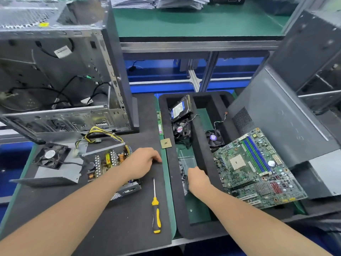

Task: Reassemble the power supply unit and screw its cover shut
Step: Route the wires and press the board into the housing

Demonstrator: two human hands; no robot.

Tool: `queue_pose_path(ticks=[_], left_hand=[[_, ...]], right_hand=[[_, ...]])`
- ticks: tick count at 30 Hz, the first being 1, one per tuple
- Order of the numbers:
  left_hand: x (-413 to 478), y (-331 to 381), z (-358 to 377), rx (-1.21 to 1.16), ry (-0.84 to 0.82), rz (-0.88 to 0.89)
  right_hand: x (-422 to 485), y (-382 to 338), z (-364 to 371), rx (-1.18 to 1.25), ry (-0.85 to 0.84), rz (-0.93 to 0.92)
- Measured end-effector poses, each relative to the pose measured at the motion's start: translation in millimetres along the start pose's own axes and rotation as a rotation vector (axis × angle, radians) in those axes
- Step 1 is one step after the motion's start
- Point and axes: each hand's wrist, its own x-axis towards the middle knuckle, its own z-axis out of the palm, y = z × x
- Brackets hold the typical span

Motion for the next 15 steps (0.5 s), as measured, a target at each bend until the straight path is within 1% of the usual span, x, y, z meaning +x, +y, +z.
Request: queue_pose_path(ticks=[5, 11, 13, 15], left_hand=[[-4, -1, 2, -0.023, 0.017, 0.005], [-4, -3, 3, -0.032, 0.026, 0.011], [-4, -3, 3, -0.034, 0.031, 0.01], [-4, -2, 2, -0.045, 0.025, 0.008]], right_hand=[[-1, -1, 1, -0.064, -0.013, 0.0], [-7, 0, -2, -0.11, -0.089, -0.011], [-9, -2, -11, -0.058, -0.05, 0.007], [-10, -5, -28, 0.057, 0.043, 0.022]])
